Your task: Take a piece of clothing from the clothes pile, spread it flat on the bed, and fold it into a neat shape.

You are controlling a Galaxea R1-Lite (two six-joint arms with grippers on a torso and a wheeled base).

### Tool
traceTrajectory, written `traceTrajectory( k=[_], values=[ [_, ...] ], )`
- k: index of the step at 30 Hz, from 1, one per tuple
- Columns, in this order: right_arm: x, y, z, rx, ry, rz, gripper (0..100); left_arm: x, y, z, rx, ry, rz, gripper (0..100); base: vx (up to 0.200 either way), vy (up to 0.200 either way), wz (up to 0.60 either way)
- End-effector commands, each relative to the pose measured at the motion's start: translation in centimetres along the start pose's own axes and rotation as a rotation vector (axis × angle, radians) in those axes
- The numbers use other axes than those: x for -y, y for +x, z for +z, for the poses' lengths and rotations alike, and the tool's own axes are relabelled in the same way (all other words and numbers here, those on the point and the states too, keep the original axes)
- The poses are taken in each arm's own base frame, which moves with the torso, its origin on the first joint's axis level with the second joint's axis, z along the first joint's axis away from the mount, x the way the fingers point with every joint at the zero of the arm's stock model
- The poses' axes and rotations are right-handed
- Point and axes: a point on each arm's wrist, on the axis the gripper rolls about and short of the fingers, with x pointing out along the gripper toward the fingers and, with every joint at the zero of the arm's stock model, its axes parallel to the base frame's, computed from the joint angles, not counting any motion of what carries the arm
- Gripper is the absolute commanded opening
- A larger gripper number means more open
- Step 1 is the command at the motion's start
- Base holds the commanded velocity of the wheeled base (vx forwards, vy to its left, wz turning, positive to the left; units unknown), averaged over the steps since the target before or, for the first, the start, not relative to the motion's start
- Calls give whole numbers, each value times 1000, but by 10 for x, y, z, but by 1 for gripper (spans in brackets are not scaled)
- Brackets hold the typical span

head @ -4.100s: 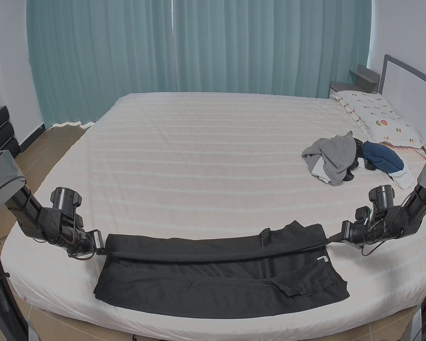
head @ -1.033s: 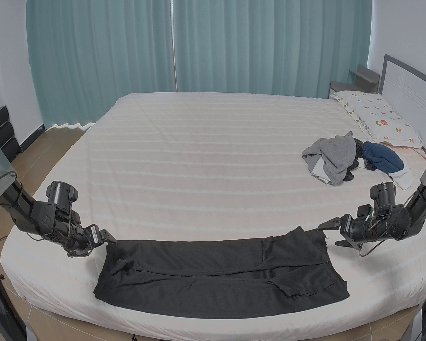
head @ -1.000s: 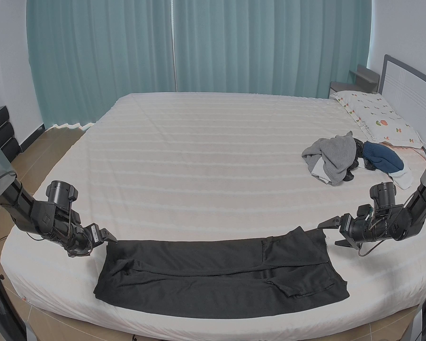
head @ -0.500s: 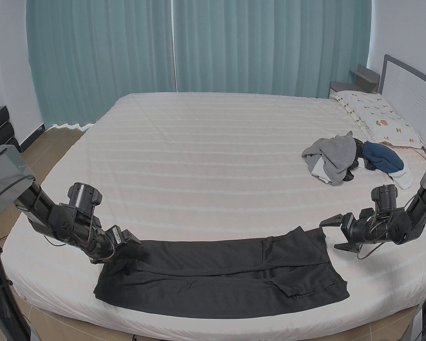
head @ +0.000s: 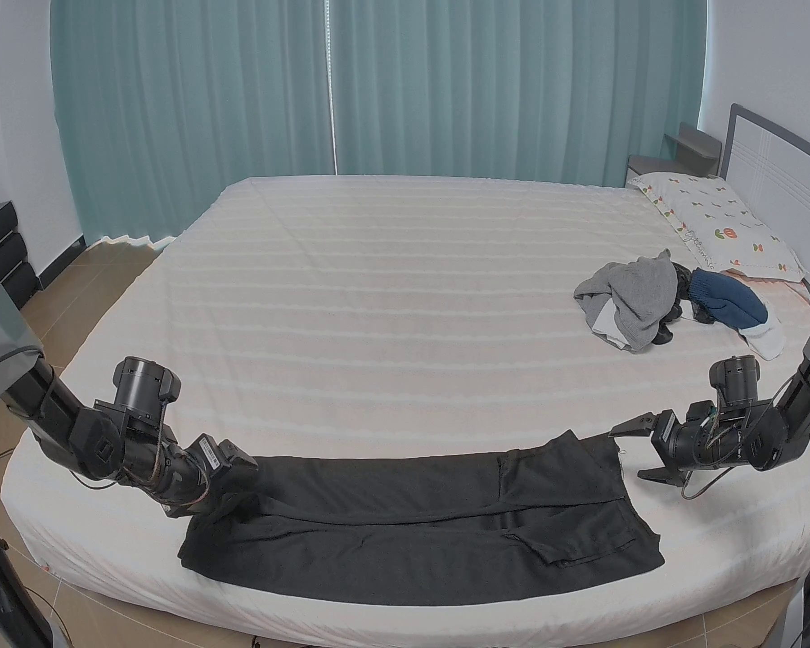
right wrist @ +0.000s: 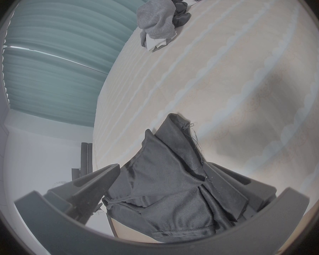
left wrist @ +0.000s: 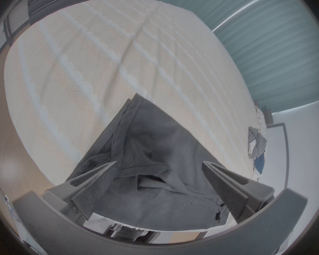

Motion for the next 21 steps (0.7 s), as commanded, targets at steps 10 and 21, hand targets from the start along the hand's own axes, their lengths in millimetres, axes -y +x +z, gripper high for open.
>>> traceTrajectory(
  k=[10, 21],
  values=[
    [3, 5, -5, -17, -3, -7, 100, -14, 25, -13, 12, -21, 51, 100, 0, 0, 0],
    [3, 5, -6, -20, -11, -9, 100, -18, 13, -15, 65, -30, 60, 0, 0, 0, 0]
  ],
)
